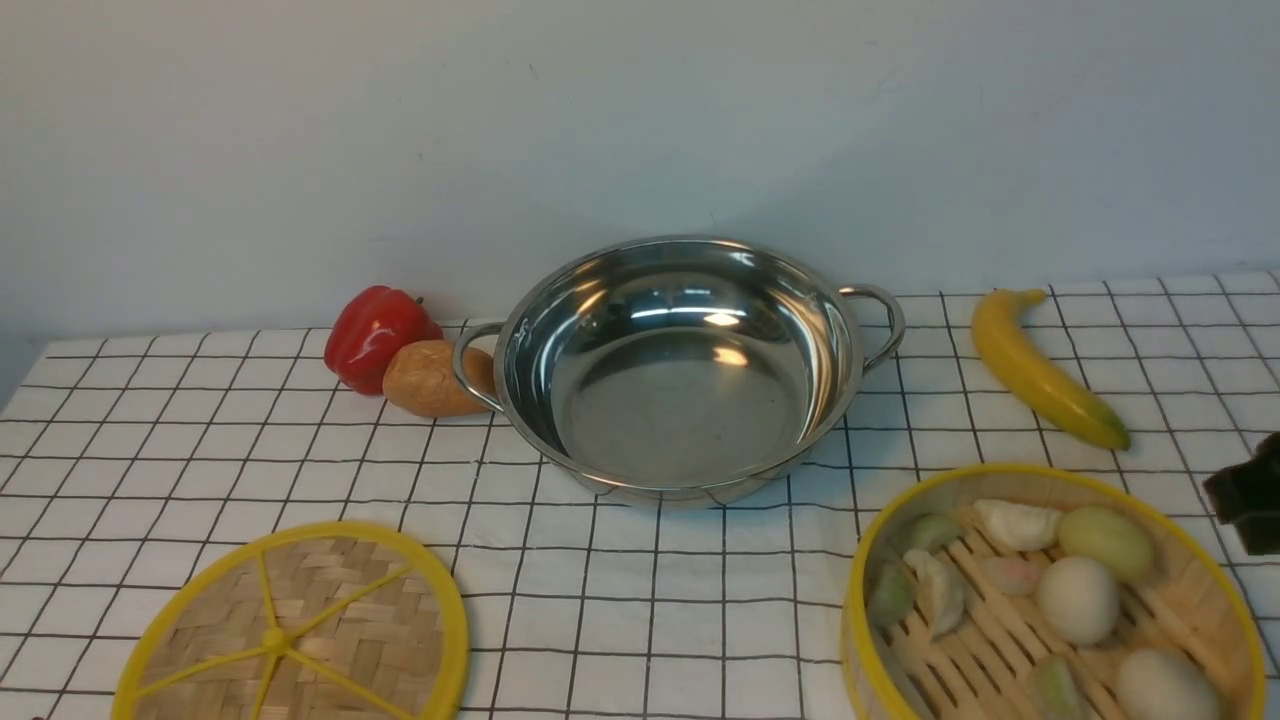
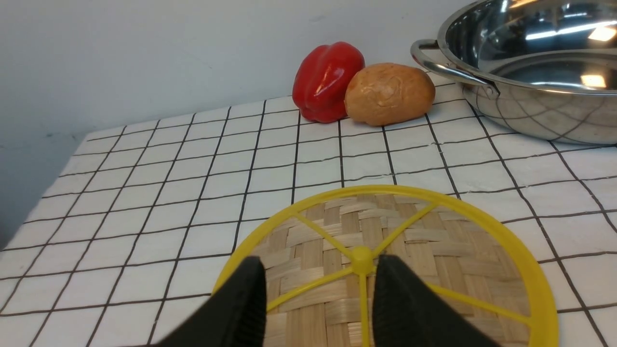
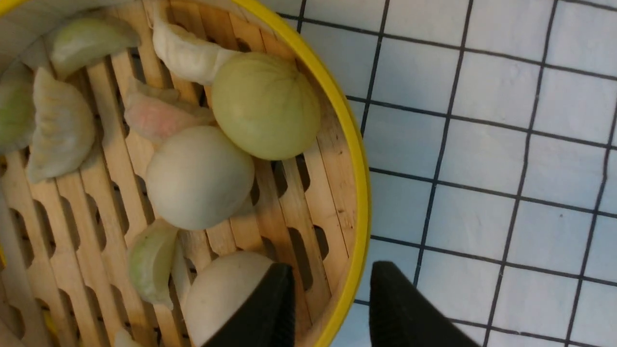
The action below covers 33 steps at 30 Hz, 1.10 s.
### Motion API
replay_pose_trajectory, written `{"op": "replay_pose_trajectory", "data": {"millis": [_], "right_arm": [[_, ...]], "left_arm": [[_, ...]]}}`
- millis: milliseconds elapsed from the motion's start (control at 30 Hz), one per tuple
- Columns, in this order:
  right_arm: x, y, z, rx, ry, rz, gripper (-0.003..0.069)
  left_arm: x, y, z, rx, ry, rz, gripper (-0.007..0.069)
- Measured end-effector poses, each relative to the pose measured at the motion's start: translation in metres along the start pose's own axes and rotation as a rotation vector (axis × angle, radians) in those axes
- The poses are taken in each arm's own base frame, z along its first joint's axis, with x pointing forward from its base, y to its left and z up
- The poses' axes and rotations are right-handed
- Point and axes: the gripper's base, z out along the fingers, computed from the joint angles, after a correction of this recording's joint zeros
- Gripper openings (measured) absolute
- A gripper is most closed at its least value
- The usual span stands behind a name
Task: Place the steamer in the pot on the white tablecloth, and put the lid on the steamer.
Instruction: 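Reach for and grasp the rim of the bamboo steamer holding the buns with the right gripper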
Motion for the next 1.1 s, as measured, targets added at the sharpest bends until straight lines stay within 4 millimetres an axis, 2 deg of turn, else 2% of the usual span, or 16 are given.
{"op": "replay_pose_trajectory", "data": {"millis": [133, 267, 300, 333, 400, 567, 733, 900, 1100], "right_arm": [[-0.004, 0.003, 0.02, -0.024, 0.067, -0.03, 0.0243], [-0.004, 0.019, 0.024, -0.127, 0.068, -0.19, 0.0243], [-0.004, 0.028, 0.023, -0.174, 0.053, -0.274, 0.0243], [-0.004, 0.031, 0.022, -0.186, 0.052, -0.286, 0.0243], [0.0, 0.052, 0.021, -0.256, 0.038, -0.438, 0.0243], [0.011, 0.09, 0.018, -0.305, 0.031, -0.599, 0.0243], [0.02, 0.116, 0.015, -0.324, 0.025, -0.595, 0.0243], [0.025, 0.125, 0.018, -0.332, 0.05, -0.588, 0.0245], [0.027, 0.13, 0.03, -0.327, 0.099, -0.587, 0.0282]], "left_arm": [[0.0, 0.0, 0.0, 0.0, 0.0, 0.0, 0.0295], [0.0, 0.0, 0.0, 0.0, 0.0, 0.0, 0.0295], [0.0, 0.0, 0.0, 0.0, 0.0, 0.0, 0.0295], [0.0, 0.0, 0.0, 0.0, 0.0, 0.0, 0.0295], [0.0, 0.0, 0.0, 0.0, 0.0, 0.0, 0.0295], [0.0, 0.0, 0.0, 0.0, 0.0, 0.0, 0.0295], [0.0, 0.0, 0.0, 0.0, 0.0, 0.0, 0.0295], [0.0, 0.0, 0.0, 0.0, 0.0, 0.0, 0.0295], [0.0, 0.0, 0.0, 0.0, 0.0, 0.0, 0.0295]]}}
